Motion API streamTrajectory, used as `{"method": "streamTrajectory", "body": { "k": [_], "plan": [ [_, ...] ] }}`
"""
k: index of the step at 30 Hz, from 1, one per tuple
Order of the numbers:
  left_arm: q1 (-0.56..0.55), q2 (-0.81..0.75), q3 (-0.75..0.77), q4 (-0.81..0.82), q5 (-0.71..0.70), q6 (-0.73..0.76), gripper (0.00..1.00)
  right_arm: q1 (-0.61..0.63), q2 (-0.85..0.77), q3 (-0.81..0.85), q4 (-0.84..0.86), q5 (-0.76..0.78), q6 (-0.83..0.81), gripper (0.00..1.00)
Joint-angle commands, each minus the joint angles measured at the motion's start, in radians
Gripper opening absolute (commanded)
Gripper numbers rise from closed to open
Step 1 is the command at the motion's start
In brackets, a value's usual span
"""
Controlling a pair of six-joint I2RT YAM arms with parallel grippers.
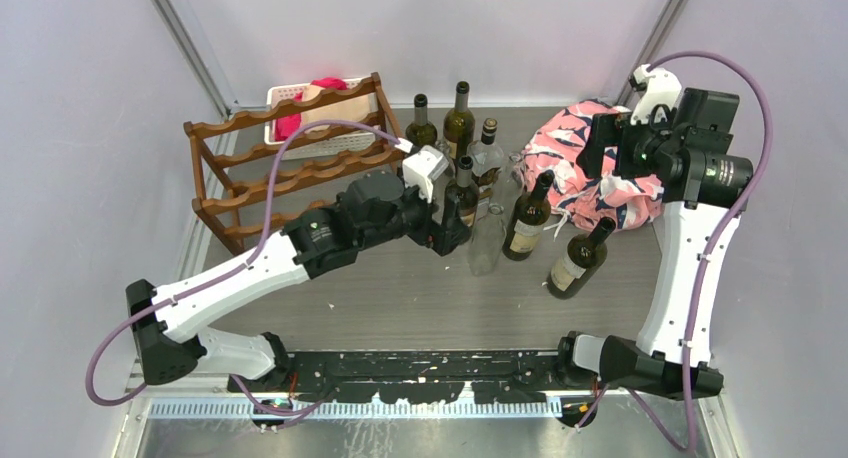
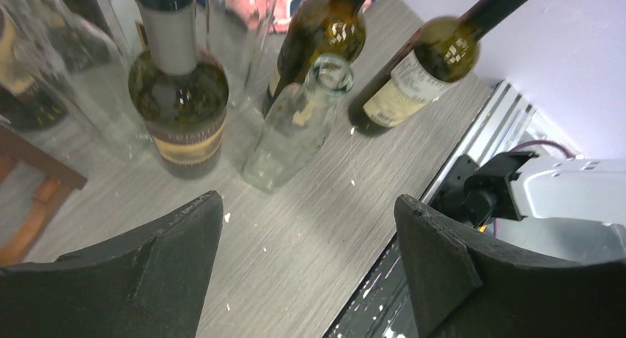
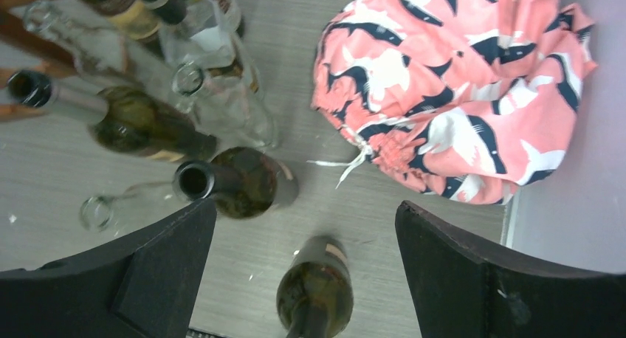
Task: Put the wine bottle on the wine rack
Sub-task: Pick up the wine bottle from the center of the board.
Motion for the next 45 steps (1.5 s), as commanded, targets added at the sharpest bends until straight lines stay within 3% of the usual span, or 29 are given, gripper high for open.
{"method": "streamTrajectory", "body": {
  "k": [1, 10, 16, 19, 23, 28, 32, 45],
  "plan": [
    [-0.012, -0.026, -0.081, 0.133, -0.03, -0.036, 0.86, -0.009, -0.046, 0.066, -0.114, -0.18, -0.125, 0.96],
    [-0.012, -0.157, -0.316, 0.3, 0.032, -0.062, 0.86, 0.049, -0.052, 0.136, -0.306, -0.439, -0.301, 0.87],
    [-0.013, -0.287, -0.455, 0.35, 0.037, -0.116, 0.86, 0.461, -0.044, 0.087, -0.262, -0.204, -0.259, 0.83],
    [-0.012, -0.341, -0.507, 0.361, 0.049, -0.123, 0.86, 0.575, -0.019, 0.049, -0.213, -0.148, -0.249, 0.81],
    [-0.013, -0.41, -0.567, 0.391, 0.049, -0.133, 0.87, 0.732, 0.021, -0.011, -0.118, 0.04, -0.247, 0.8],
    [-0.013, -0.465, -0.593, 0.33, 0.03, -0.114, 0.86, 0.782, 0.075, -0.071, -0.009, 0.249, -0.245, 0.79],
    [-0.013, -0.485, -0.613, 0.316, -0.007, -0.074, 0.87, 0.784, 0.098, -0.105, 0.03, 0.307, -0.236, 0.79],
    [-0.012, -0.445, -0.664, 0.439, 0.003, 0.021, 0.87, 0.785, 0.099, -0.254, 0.047, 0.17, -0.171, 0.63]
  ]
}}
